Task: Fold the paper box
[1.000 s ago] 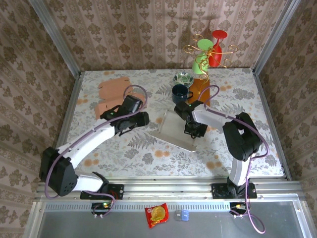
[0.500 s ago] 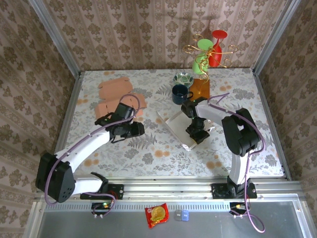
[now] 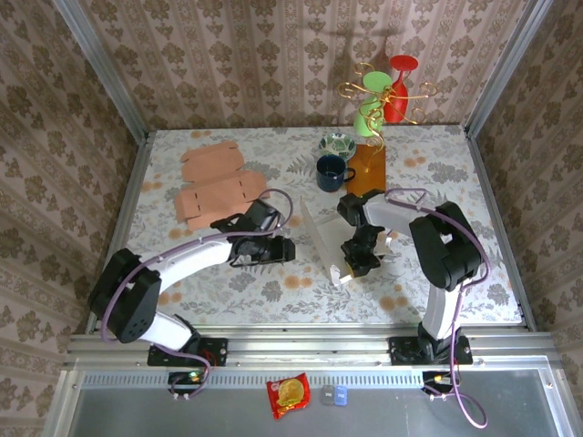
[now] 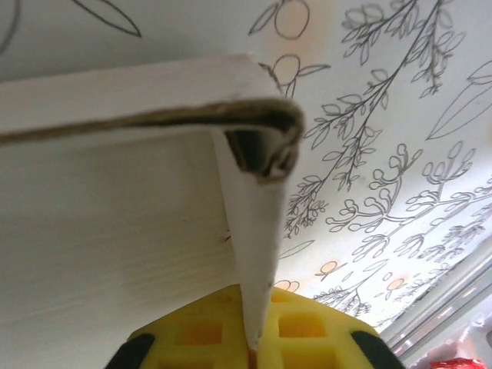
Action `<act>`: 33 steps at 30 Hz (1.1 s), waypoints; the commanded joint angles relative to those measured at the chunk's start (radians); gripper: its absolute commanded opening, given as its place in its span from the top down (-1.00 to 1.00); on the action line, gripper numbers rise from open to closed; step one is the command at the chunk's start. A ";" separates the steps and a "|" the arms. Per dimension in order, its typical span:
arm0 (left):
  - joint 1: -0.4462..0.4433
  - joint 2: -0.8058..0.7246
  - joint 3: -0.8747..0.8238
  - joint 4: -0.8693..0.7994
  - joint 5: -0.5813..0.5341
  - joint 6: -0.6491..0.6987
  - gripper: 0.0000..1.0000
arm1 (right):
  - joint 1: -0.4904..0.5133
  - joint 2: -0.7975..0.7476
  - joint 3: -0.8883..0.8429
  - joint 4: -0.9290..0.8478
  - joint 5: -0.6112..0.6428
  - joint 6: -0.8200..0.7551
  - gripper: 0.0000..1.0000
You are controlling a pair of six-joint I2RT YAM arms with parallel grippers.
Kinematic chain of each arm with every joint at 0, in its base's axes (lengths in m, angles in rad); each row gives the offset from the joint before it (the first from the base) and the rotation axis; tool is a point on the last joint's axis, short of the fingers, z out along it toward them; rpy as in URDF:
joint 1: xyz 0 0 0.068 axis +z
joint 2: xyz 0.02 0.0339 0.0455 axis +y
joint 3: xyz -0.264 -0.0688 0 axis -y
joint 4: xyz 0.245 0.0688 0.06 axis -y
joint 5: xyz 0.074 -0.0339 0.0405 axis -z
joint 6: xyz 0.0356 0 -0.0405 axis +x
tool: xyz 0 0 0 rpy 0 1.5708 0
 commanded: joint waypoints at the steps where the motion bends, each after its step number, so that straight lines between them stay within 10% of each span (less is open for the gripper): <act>1: -0.003 0.021 0.024 0.048 0.023 -0.020 0.17 | 0.021 -0.052 -0.074 0.107 -0.001 0.098 0.47; 7: -0.003 0.052 0.042 0.088 0.042 -0.024 0.18 | 0.027 -0.221 -0.083 0.055 0.096 0.059 -0.07; 15: -0.003 0.063 0.069 0.128 0.056 -0.024 0.17 | 0.021 -0.422 -0.030 0.072 0.298 -0.361 -0.08; 22: -0.007 0.059 0.080 0.154 0.067 -0.017 0.17 | 0.058 -0.520 0.047 0.271 0.042 -0.958 -0.04; 33: -0.010 0.080 0.111 0.156 0.067 -0.008 0.17 | 0.137 -0.341 0.279 0.125 -0.063 -1.181 -0.03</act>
